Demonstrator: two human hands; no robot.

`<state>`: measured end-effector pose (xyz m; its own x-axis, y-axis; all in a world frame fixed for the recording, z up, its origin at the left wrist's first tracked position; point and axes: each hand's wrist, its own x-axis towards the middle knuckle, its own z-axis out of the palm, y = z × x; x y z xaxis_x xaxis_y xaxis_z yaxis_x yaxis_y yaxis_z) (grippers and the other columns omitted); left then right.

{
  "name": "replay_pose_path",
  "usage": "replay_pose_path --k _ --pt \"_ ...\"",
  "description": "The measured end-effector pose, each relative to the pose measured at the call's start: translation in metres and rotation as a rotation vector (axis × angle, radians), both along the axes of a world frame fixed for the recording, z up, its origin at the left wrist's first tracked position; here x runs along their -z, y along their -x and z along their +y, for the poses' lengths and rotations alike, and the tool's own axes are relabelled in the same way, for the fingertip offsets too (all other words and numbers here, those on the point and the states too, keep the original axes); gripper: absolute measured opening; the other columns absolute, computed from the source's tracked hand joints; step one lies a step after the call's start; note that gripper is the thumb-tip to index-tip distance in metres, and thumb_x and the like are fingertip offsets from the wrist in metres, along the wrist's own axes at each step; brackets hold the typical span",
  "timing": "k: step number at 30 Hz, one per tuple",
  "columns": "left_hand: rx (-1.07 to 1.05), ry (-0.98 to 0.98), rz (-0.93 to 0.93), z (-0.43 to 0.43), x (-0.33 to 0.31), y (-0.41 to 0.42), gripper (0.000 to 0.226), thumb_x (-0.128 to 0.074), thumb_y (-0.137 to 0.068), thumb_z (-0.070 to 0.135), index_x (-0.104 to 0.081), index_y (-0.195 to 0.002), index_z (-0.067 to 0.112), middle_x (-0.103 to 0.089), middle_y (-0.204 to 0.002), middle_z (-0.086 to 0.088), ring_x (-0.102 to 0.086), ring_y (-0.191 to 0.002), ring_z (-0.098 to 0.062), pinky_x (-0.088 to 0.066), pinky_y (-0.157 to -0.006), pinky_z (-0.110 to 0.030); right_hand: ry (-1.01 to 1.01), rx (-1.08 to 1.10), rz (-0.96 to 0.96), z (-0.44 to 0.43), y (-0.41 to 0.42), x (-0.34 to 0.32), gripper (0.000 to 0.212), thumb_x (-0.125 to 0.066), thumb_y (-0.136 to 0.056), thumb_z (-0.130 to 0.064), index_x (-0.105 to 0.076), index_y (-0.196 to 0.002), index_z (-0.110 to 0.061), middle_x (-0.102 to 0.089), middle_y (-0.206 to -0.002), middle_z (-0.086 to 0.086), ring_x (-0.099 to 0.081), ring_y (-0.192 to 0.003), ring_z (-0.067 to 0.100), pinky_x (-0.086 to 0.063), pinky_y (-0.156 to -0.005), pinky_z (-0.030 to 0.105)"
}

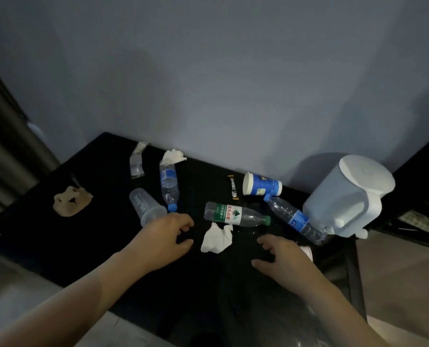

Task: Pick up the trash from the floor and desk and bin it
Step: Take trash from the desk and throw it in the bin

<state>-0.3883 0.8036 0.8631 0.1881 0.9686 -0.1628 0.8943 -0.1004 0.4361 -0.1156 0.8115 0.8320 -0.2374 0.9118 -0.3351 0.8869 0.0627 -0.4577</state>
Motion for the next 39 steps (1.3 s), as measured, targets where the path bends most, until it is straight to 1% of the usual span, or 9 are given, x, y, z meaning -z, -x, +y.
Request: replay_pose_path --k 4,10,16,20,23,27,30,35,39 --pt "0.007 0.066 -0.027 0.008 0.016 0.015 0.039 -0.064 -0.086 0.037 -0.052 -0.123 0.034 -0.056 -0.115 0.015 -0.054 -0.099 0.002 -0.050 -0.083 -0.015 0.040 -0.004 0.011 0.019 0.032 0.030 0.057 -0.068 -0.084 -0.041 -0.049 -0.136 -0.026 -0.055 -0.128 -0.004 -0.054 -0.115 0.009 -0.043 -0.090 0.019" --pt "-0.065 0.130 -0.013 0.013 0.040 0.039 0.040 -0.063 -0.085 0.038 -0.052 -0.124 0.035 -0.056 -0.113 0.018 -0.055 -0.097 0.003 -0.049 -0.084 -0.014 0.095 -0.087 -0.018 0.071 0.070 0.096 0.049 -0.066 -0.082 -0.036 -0.057 -0.125 -0.016 -0.056 -0.123 0.004 -0.055 -0.113 0.021 -0.046 -0.091 0.028" --pt "-0.113 0.178 -0.007 0.015 0.061 0.049 0.040 -0.063 -0.086 0.037 -0.052 -0.124 0.035 -0.054 -0.112 0.019 -0.054 -0.097 0.004 -0.045 -0.082 -0.010 0.110 -0.110 -0.105 0.110 0.095 0.151 0.066 -0.065 -0.083 -0.041 -0.042 -0.140 -0.016 -0.045 -0.134 0.008 -0.041 -0.126 0.027 -0.040 -0.103 0.037" --pt "-0.130 0.200 -0.005 0.017 0.070 0.049 0.039 -0.062 -0.087 0.037 -0.051 -0.125 0.035 -0.052 -0.111 0.020 -0.053 -0.097 0.004 -0.045 -0.084 -0.011 0.120 -0.111 -0.215 0.109 0.100 0.172 0.073 -0.065 -0.085 -0.037 -0.031 -0.147 -0.017 -0.038 -0.138 0.008 -0.037 -0.127 0.029 -0.041 -0.103 0.038" --pt "-0.124 0.215 -0.007 0.020 0.076 0.044 0.038 -0.062 -0.086 0.037 -0.052 -0.123 0.035 -0.052 -0.110 0.020 -0.053 -0.096 0.004 -0.044 -0.082 -0.010 0.126 -0.087 -0.254 0.098 0.093 0.180 0.062 -0.064 -0.085 -0.029 -0.038 -0.140 -0.017 -0.041 -0.135 0.008 -0.039 -0.124 0.029 -0.042 -0.100 0.034" --pt "-0.104 0.230 -0.013 0.030 0.079 0.033 0.037 -0.064 -0.086 0.035 -0.053 -0.121 0.035 -0.053 -0.111 0.020 -0.053 -0.097 0.004 -0.047 -0.082 -0.012 0.153 -0.004 -0.132 0.083 0.071 0.177 0.032 -0.060 -0.085 -0.023 -0.055 -0.116 -0.018 -0.053 -0.118 0.005 -0.051 -0.110 0.024 -0.043 -0.082 0.028" --pt "-0.071 0.225 -0.008 0.040 0.080 0.020 0.035 -0.063 -0.086 0.035 -0.054 -0.119 0.034 -0.054 -0.110 0.018 -0.054 -0.097 0.004 -0.047 -0.082 -0.012 0.085 0.097 -0.026 0.072 0.049 0.162 0.025 -0.063 -0.084 -0.027 -0.059 -0.107 -0.019 -0.056 -0.108 0.002 -0.056 -0.098 0.020 -0.045 -0.075 0.028" --pt "0.023 0.213 0.009 0.064 0.079 -0.008 0.035 -0.062 -0.087 0.033 -0.055 -0.120 0.029 -0.056 -0.113 0.012 -0.054 -0.097 0.001 -0.049 -0.086 -0.018 -0.103 0.177 0.033 0.061 0.000 0.120 0.027 -0.068 -0.083 -0.033 -0.061 -0.105 -0.020 -0.056 -0.102 0.000 -0.055 -0.094 0.019 -0.047 -0.082 0.033" --pt "0.081 0.186 0.039 0.090 0.082 -0.039 0.039 -0.062 -0.087 0.033 -0.051 -0.125 0.027 -0.054 -0.119 0.008 -0.053 -0.103 -0.004 -0.048 -0.090 -0.022 -0.328 0.083 -0.206 0.062 -0.056 0.100 0.034 -0.086 -0.066 -0.025 -0.069 -0.093 -0.011 -0.062 -0.085 0.008 -0.059 -0.074 0.026 -0.050 -0.063 0.032"
